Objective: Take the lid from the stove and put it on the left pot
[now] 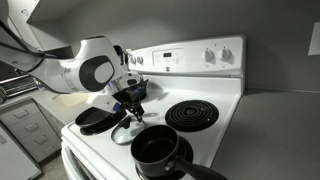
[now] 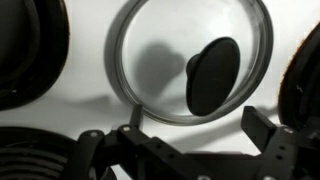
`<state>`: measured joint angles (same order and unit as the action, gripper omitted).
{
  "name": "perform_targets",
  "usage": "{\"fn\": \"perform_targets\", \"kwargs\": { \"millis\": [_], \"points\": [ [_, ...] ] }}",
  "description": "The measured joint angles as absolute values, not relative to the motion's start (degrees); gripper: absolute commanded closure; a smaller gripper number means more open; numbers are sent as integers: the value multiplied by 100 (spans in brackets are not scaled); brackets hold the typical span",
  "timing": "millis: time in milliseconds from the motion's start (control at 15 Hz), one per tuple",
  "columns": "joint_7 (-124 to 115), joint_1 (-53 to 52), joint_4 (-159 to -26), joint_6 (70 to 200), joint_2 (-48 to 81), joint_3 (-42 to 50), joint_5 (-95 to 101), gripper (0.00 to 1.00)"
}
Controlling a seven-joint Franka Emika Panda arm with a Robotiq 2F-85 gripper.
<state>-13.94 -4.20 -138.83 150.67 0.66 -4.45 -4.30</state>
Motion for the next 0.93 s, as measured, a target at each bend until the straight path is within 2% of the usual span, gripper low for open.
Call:
{"fn": "perform_targets", "kwargs": {
  "millis": [400, 933],
  "points": [
    [-1309, -502, -13507, 14544, 243, -493, -605, 0],
    [-2590, -578, -13605, 13787, -159, -521, -202, 0]
  ]
}}
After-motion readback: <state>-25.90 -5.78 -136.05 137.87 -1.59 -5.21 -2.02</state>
